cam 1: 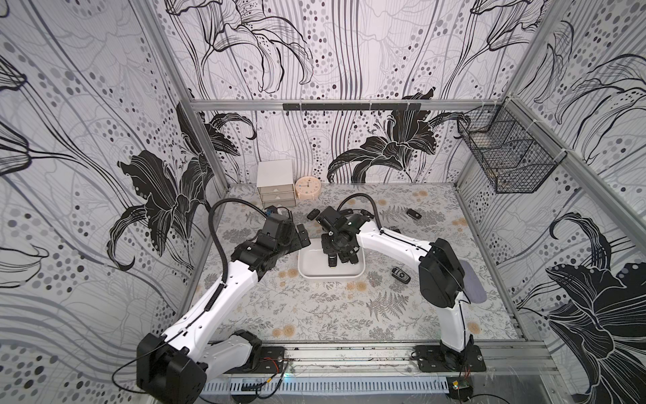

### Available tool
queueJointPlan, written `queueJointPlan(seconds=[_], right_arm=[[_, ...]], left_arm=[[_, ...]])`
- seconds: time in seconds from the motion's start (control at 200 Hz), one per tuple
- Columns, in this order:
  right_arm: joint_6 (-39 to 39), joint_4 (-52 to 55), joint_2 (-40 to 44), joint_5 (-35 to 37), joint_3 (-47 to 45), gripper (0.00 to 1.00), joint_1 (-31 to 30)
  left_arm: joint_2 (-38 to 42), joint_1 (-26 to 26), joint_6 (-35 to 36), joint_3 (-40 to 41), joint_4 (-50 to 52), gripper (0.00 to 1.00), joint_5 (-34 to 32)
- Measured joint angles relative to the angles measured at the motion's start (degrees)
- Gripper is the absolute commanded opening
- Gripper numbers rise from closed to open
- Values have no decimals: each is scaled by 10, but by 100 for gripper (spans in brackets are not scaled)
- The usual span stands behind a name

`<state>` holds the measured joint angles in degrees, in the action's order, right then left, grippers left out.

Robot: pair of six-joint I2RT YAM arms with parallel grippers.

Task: Place the car key into the storage box
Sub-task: Place the car key in the storage box.

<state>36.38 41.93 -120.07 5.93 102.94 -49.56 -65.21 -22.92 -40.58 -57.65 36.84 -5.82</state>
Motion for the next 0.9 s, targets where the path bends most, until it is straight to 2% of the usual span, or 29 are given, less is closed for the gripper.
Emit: queueJointPlan(seconds=[0.461, 0.901], right_arm=[[33, 53, -112, -4, 107, 35, -12], [60, 69, -143, 7, 118, 40, -12]], left_arm=[[30, 9, 0, 10, 14, 99, -8], [42, 13, 0, 12, 39, 99, -12]])
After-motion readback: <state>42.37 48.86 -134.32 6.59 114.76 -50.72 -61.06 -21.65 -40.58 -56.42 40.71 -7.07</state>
